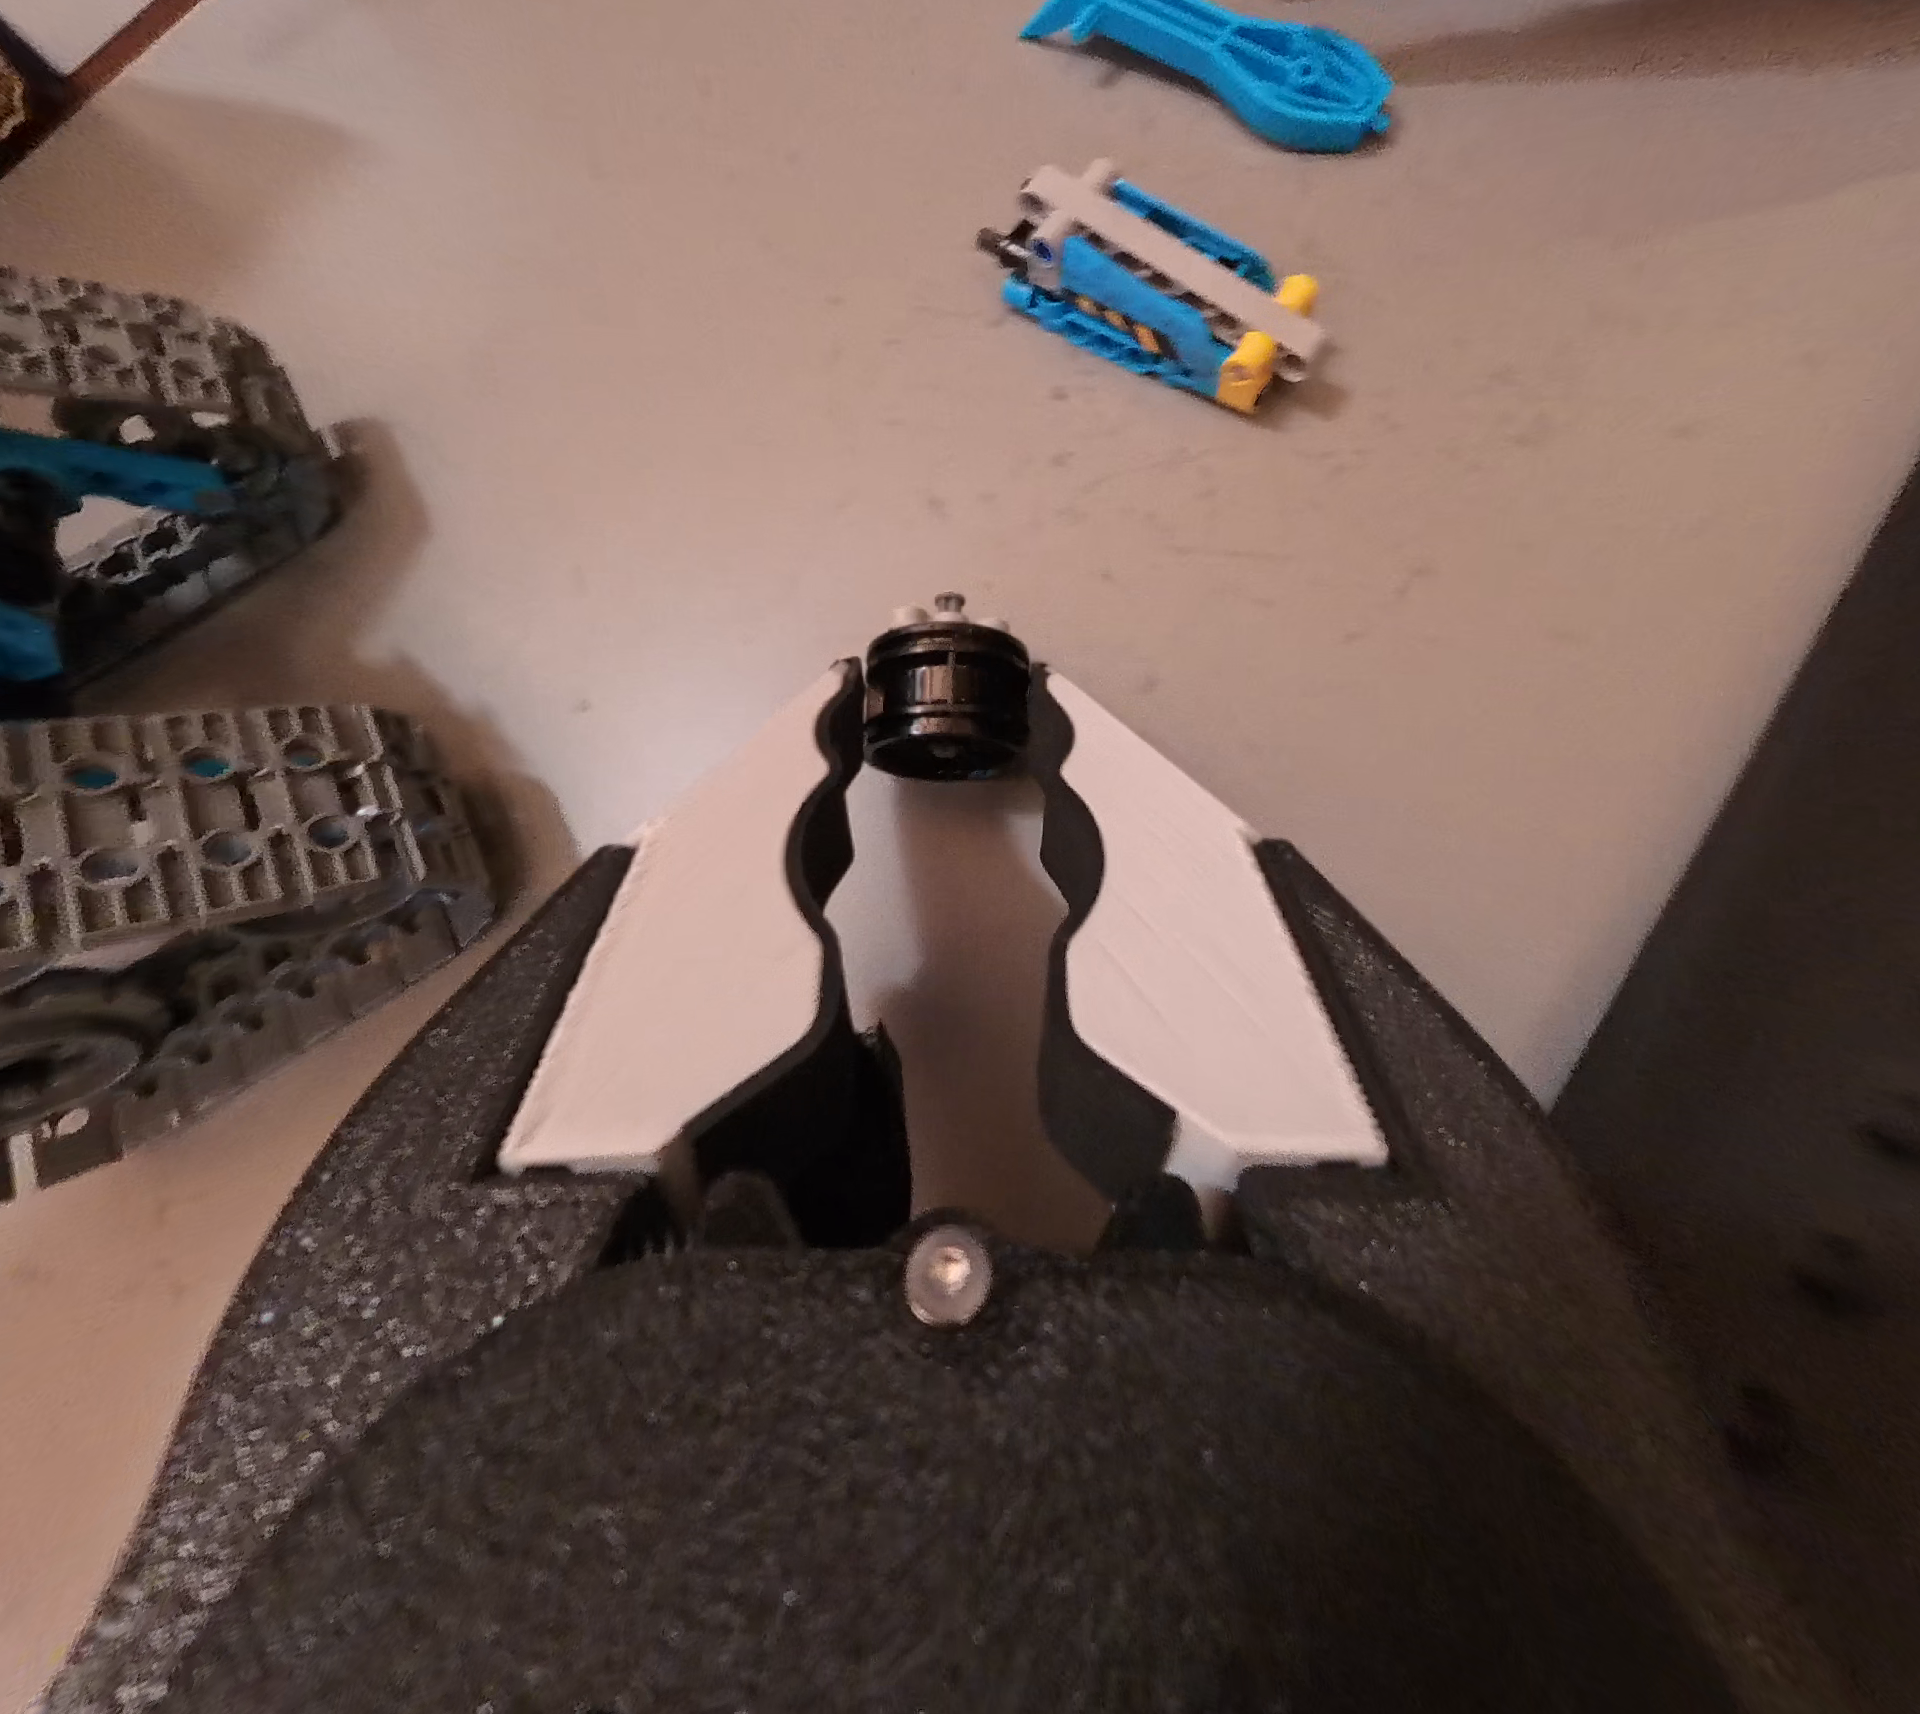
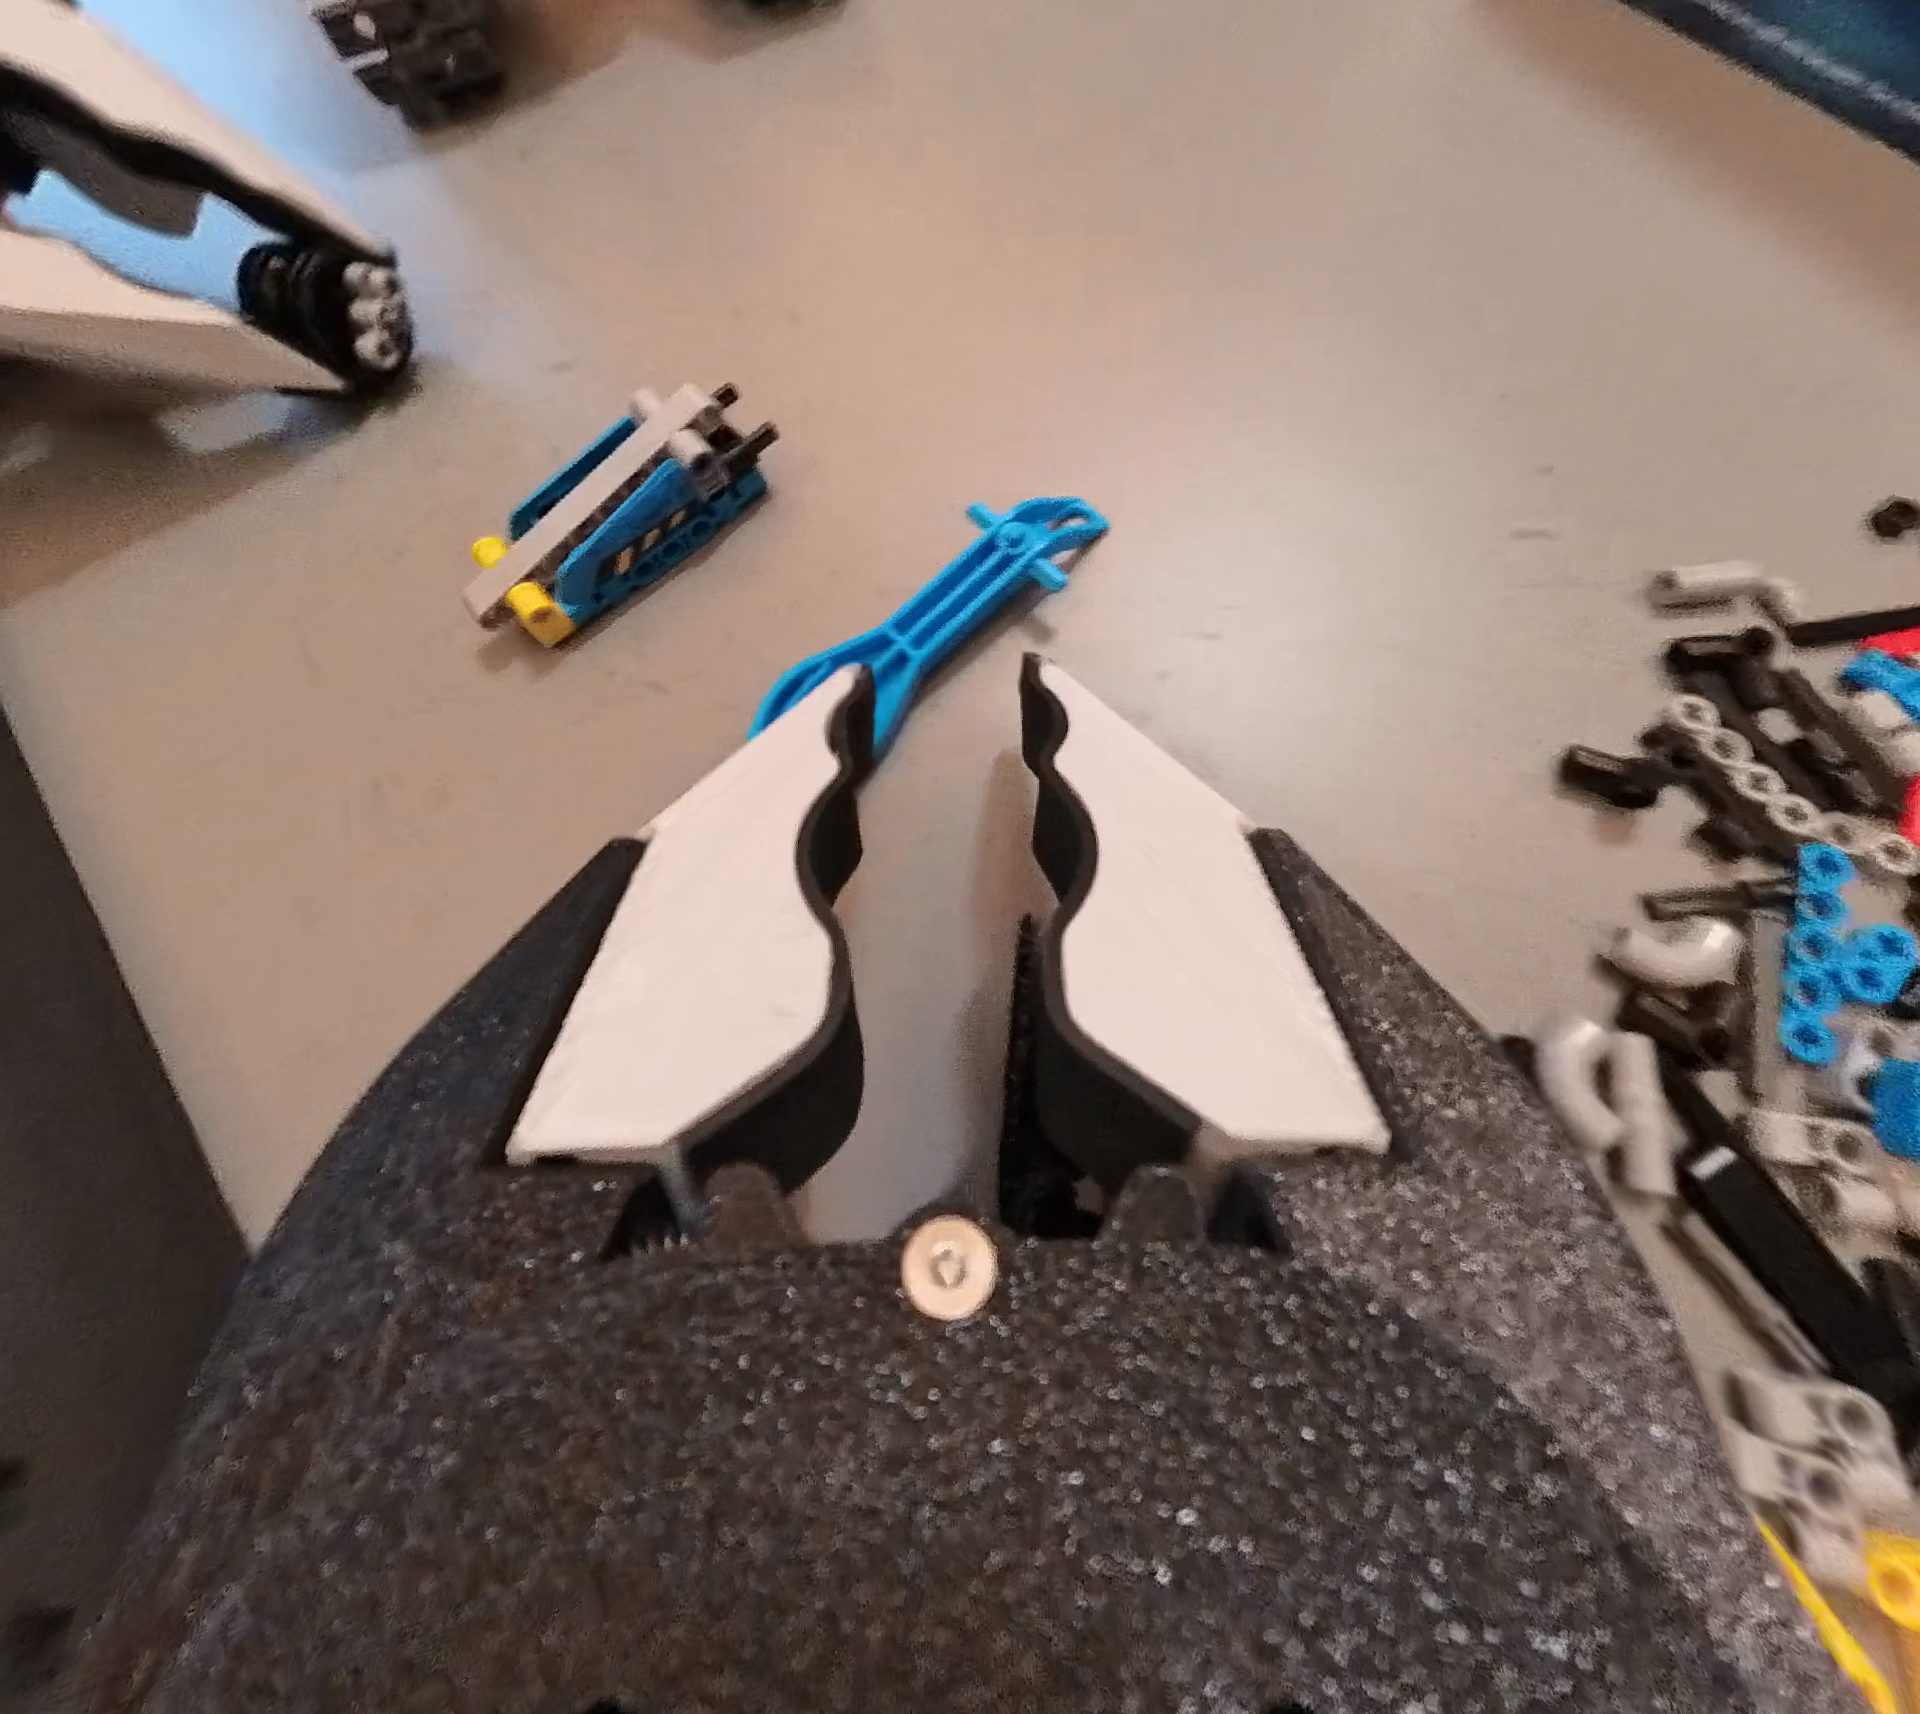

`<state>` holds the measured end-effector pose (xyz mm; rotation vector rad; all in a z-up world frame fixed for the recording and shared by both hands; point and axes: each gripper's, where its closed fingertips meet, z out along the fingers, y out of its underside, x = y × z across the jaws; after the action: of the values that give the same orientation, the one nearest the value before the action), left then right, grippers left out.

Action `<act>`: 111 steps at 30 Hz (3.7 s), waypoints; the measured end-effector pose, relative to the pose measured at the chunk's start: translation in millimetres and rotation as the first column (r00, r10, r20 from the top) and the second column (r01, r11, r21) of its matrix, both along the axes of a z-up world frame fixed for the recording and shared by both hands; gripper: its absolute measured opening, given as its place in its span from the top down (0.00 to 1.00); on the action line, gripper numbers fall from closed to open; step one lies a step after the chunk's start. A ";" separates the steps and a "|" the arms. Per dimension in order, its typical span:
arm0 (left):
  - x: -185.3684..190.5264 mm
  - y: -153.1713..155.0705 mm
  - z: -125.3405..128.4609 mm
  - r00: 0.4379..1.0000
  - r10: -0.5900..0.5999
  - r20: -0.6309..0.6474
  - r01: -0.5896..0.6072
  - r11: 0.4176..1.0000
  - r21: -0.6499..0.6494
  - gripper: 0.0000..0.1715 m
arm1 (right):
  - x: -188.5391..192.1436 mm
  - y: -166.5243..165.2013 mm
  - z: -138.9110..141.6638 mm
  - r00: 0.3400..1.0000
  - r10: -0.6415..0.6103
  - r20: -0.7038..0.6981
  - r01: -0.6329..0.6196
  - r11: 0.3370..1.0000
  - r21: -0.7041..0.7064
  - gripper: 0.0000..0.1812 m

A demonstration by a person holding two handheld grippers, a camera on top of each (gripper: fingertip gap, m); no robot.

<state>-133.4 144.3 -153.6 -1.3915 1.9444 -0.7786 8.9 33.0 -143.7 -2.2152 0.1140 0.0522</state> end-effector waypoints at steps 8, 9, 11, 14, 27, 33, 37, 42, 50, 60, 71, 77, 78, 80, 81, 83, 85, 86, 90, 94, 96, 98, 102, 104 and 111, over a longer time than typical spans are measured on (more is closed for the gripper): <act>5.3 0.8 5.8 0.998 0.047 0.034 -0.047 0.999 0.011 0.75 | -44.2 17.4 -8.6 0.986 0.128 0.104 -0.121 0.990 -0.068 0.83; 6.9 -2.6 10.1 0.997 0.045 0.057 -0.045 0.999 -0.001 0.75 | -46.3 18.4 -12.3 0.984 0.128 0.124 -0.117 0.989 -0.093 0.83; 11.0 -12.1 19.2 0.994 0.037 0.099 -0.034 0.999 -0.032 0.75 | -53.0 19.7 -16.1 0.975 0.157 0.155 -0.140 0.983 -0.120 0.84; 21.8 -35.2 29.1 0.990 0.000 0.140 0.014 0.995 -0.099 0.75 | -59.3 23.6 -11.0 0.976 0.162 0.142 -0.151 0.984 -0.091 0.84; 58.8 -55.1 12.6 0.996 0.088 -0.004 -0.086 0.955 -0.282 0.86 | -72.8 43.0 0.0 0.993 0.056 -0.102 -0.059 0.998 -0.017 0.89; 58.5 -61.9 10.2 0.999 0.051 -0.019 -0.054 0.953 -0.297 0.90 | -76.1 43.6 -3.4 0.991 0.068 -0.113 -0.071 0.997 -0.029 0.93; 59.7 -62.9 9.9 0.998 0.062 -0.025 -0.067 0.948 -0.312 0.95 | -76.2 42.6 -4.7 0.982 0.059 -0.177 -0.065 0.997 -0.030 0.95; 59.3 -62.3 8.6 0.997 0.071 -0.027 -0.075 0.954 -0.291 0.98 | -76.0 41.8 -5.2 0.982 0.054 -0.183 -0.062 0.997 -0.036 0.96; 62.0 -60.7 7.7 0.993 0.119 -0.023 -0.120 0.960 -0.254 0.98 | -72.8 42.2 -5.8 0.991 -0.017 -0.136 0.006 0.997 -0.078 0.99; 66.5 -58.5 6.9 0.980 0.200 -0.020 -0.198 0.950 -0.242 0.99 | -67.5 42.2 -6.0 0.992 -0.061 -0.112 0.053 0.996 -0.074 1.00; 65.7 -63.5 8.2 0.986 0.166 -0.016 -0.165 0.953 -0.253 0.99 | -61.0 37.7 9.6 0.987 -0.009 -0.161 0.017 0.999 0.048 0.95; 65.1 -62.7 12.7 0.985 0.172 0.020 -0.164 0.963 -0.213 0.93 | -36.3 19.2 11.9 0.978 -0.048 -0.205 0.062 0.996 0.060 0.94; 64.9 -61.6 13.9 0.984 0.178 0.028 -0.169 0.964 -0.206 0.91 | -35.6 17.1 10.1 0.979 -0.045 -0.196 0.056 0.997 0.048 0.94; 64.8 -61.7 18.4 0.983 0.177 0.055 -0.163 0.966 -0.199 0.90 | -30.3 13.6 6.5 0.987 -0.053 -0.155 0.058 0.998 0.028 0.95; 64.9 -64.2 21.0 0.984 0.164 0.072 -0.147 0.969 -0.199 0.90 | -28.6 12.4 4.8 0.988 -0.053 -0.143 0.057 0.998 0.019 0.95; 65.5 -70.3 22.2 0.988 0.135 0.080 -0.117 0.974 -0.196 0.89 | -29.1 12.0 1.4 0.987 -0.049 -0.152 0.050 0.999 0.002 0.95; 66.0 -73.1 21.5 0.989 0.123 0.078 -0.107 0.977 -0.185 0.87 | -30.8 13.3 0.5 0.989 -0.041 -0.145 0.041 0.999 -0.003 0.95; 66.0 -73.3 20.6 0.990 0.121 0.075 -0.106 0.978 -0.178 0.87 | -31.2 13.8 -0.3 0.990 -0.038 -0.134 0.038 0.999 -0.009 0.96; 66.6 -79.6 11.0 0.996 0.091 0.022 -0.086 0.983 -0.164 0.84 | -36.1 16.2 -3.8 0.993 -0.020 -0.113 0.018 1.000 -0.026 0.96; 66.2 -78.8 -6.0 0.993 0.094 -0.074 -0.102 0.987 -0.121 0.80 | -34.9 16.5 -3.3 0.995 -0.027 -0.096 0.025 0.999 -0.024 0.96; 64.5 -76.8 -4.5 0.993 0.095 -0.069 -0.103 0.987 -0.126 0.84 | -24.7 13.8 1.6 0.996 -0.060 -0.065 0.060 0.998 -0.004 0.96; 62.7 -77.6 9.3 0.996 0.085 -0.012 -0.086 0.970 -0.227 0.85 | -17.3 11.7 12.1 0.993 -0.083 -0.078 0.087 0.995 0.049 0.96; 52.8 -89.7 59.6 0.987 0.015 0.161 0.087 0.788 -0.609 0.85 | -0.1 3.3 21.0 0.985 -0.134 -0.112 0.145 0.985 0.094 0.96; 48.8 -88.7 71.8 0.981 0.009 0.195 0.133 0.701 -0.700 0.85 | -1.2 3.7 25.3 0.978 -0.124 -0.165 0.145 0.982 0.124 0.96; 30.2 -92.0 128.8 0.928 -0.010 0.372 0.363 0.246 -0.899 0.86 | -42.6 10.4 86.8 0.870 0.204 -0.450 0.025 0.892 0.452 0.97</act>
<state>-103.2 52.3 -24.7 -1.4571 1.2959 -2.4771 -33.7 43.5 -56.9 -1.6981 0.2481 0.6369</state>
